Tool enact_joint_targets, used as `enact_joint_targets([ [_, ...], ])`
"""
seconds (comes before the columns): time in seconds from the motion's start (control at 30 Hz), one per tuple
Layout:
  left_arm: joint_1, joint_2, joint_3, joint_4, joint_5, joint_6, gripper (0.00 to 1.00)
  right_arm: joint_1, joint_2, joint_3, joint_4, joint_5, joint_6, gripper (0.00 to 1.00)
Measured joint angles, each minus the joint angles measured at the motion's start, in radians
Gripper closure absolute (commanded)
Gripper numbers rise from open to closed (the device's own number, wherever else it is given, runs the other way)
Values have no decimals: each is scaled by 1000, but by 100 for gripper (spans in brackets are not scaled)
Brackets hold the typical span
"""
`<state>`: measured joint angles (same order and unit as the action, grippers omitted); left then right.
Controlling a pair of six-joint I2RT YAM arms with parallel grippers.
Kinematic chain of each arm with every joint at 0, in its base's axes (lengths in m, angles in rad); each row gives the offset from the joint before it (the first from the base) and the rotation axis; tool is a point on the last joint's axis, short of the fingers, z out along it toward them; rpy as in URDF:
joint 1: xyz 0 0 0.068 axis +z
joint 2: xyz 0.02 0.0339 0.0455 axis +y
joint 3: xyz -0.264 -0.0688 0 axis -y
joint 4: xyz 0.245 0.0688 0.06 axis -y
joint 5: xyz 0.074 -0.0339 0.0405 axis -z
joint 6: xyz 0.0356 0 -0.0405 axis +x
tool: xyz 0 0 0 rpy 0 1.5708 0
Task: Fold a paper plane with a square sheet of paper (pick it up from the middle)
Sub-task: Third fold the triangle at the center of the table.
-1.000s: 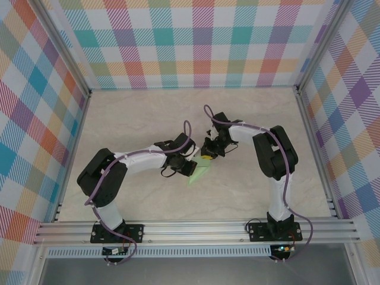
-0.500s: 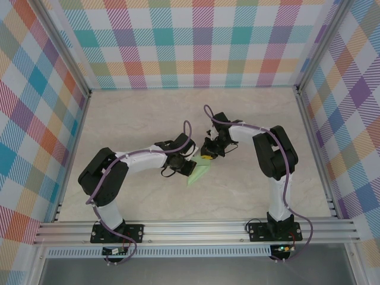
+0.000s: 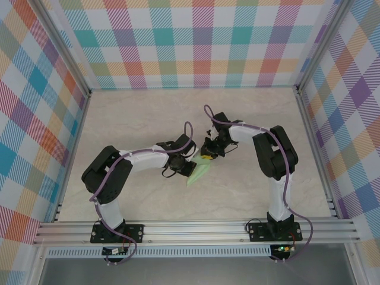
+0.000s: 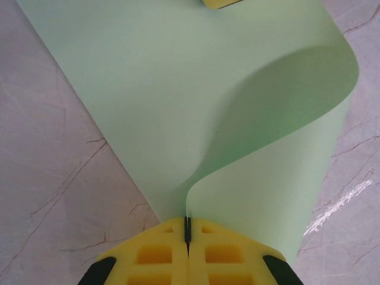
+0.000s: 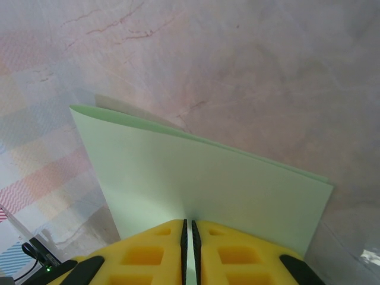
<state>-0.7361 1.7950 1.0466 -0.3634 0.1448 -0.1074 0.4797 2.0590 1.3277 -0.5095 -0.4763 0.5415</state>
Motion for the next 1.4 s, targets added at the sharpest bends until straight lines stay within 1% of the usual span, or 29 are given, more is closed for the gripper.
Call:
enact_joint_targets([
  [0.4, 0, 1, 2, 0, 1, 0, 96, 0, -12, -11, 14, 1, 14, 85],
  [0.57, 0, 1, 2, 0, 1, 0, 96, -2, -110, -61, 15, 36, 46, 84],
  [0.67, 0, 1, 2, 0, 1, 0, 96, -5, -222, -121, 49, 50, 74, 88],
  [0.8, 0, 1, 2, 0, 1, 0, 96, -6, -362, -266, 161, 25, 145, 93],
  [0.9, 0, 1, 2, 0, 1, 0, 96, 14, -392, -366, 233, 7, 204, 93],
  [1.03, 0, 1, 2, 0, 1, 0, 96, 56, -392, -417, 252, 6, 252, 94],
  [1.13, 0, 1, 2, 0, 1, 0, 96, 68, -391, -403, 239, 33, 254, 93],
  [1.23, 0, 1, 1, 0, 1, 0, 96, 53, -368, -322, 183, 84, 233, 93],
  [1.4, 0, 1, 2, 0, 1, 0, 96, 34, -245, -153, 158, 129, 193, 93],
])
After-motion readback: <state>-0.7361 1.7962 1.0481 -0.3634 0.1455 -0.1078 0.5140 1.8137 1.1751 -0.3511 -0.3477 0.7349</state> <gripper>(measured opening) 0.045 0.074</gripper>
